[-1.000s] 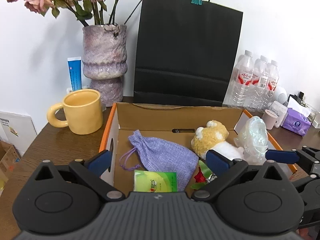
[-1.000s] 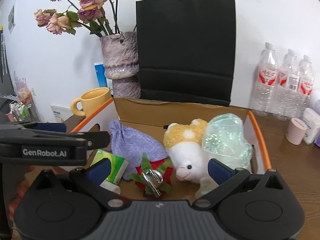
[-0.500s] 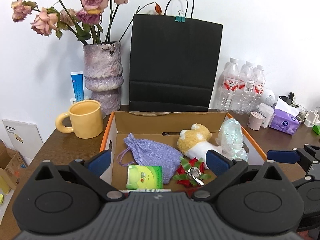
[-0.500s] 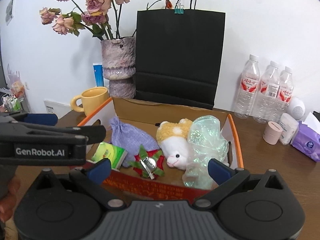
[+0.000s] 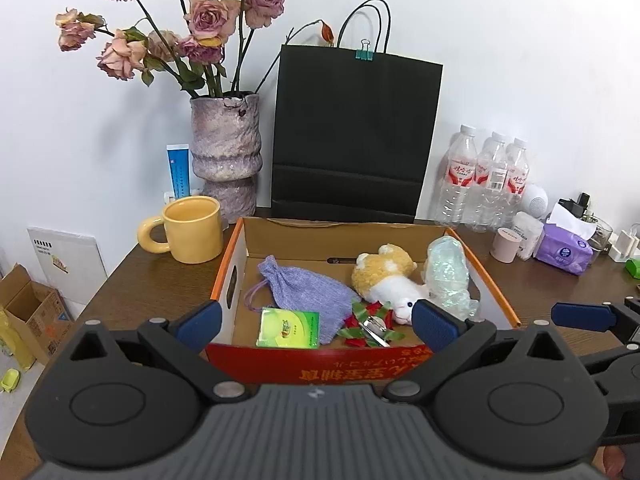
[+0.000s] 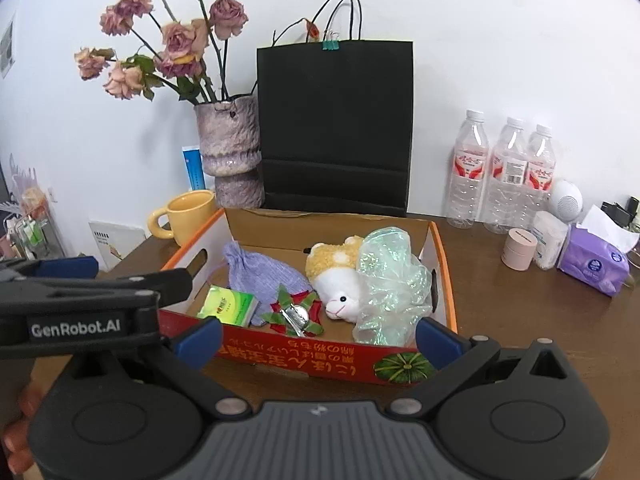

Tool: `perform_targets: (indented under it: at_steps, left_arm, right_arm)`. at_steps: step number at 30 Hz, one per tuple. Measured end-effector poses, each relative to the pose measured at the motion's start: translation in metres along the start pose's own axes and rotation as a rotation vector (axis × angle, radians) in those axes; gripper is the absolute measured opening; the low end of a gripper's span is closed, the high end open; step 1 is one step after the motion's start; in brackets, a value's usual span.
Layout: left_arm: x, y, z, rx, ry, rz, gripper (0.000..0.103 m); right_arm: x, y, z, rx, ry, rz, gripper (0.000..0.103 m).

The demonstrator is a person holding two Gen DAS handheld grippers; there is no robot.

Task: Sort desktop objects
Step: 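Withdraw both open grippers up and away from the box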

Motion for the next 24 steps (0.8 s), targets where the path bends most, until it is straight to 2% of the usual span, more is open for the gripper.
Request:
perform_targets:
  at_steps: [6, 12, 14, 20, 22, 24]
  left_arm:
    - [0.009, -0.007, 0.018, -0.019, 0.004, -0.012, 0.103]
    - [0.011, -0.018, 0.041, -0.049, 0.077, -0.019, 0.103]
    - [0.013, -0.021, 0.046, -0.060, 0.068, -0.019, 0.103]
    - [0.005, -0.033, 0.054, -0.167, 0.032, 0.062, 0.103]
    - [0.003, -0.036, 0.055, -0.198, 0.017, 0.074, 0.103]
    - [0.001, -0.038, 0.056, -0.218, 0.031, 0.063, 0.103]
  right_arm:
    - [0.005, -0.013, 0.019, -0.007, -0.002, -0.039, 0.103]
    - [0.004, -0.027, 0.037, -0.022, 0.002, -0.045, 0.103]
    - [0.001, -0.031, 0.043, -0.025, 0.001, -0.032, 0.103]
    - [-0.007, -0.039, 0.061, -0.021, -0.006, 0.001, 0.103]
    - [-0.008, -0.041, 0.066, -0.021, -0.016, 0.009, 0.103]
    - [-0.009, -0.042, 0.069, -0.024, -0.028, 0.009, 0.103]
Point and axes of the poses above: each gripper's, at about its wrist camera, not at the fingertips, and z roughly against the way its jaws point, x to its right, y to its top, the point moved 5 cm from there along -z, roughly the way its jaws point, and after that the axes turned 13 degrees about -z, right-handed, at the moved point
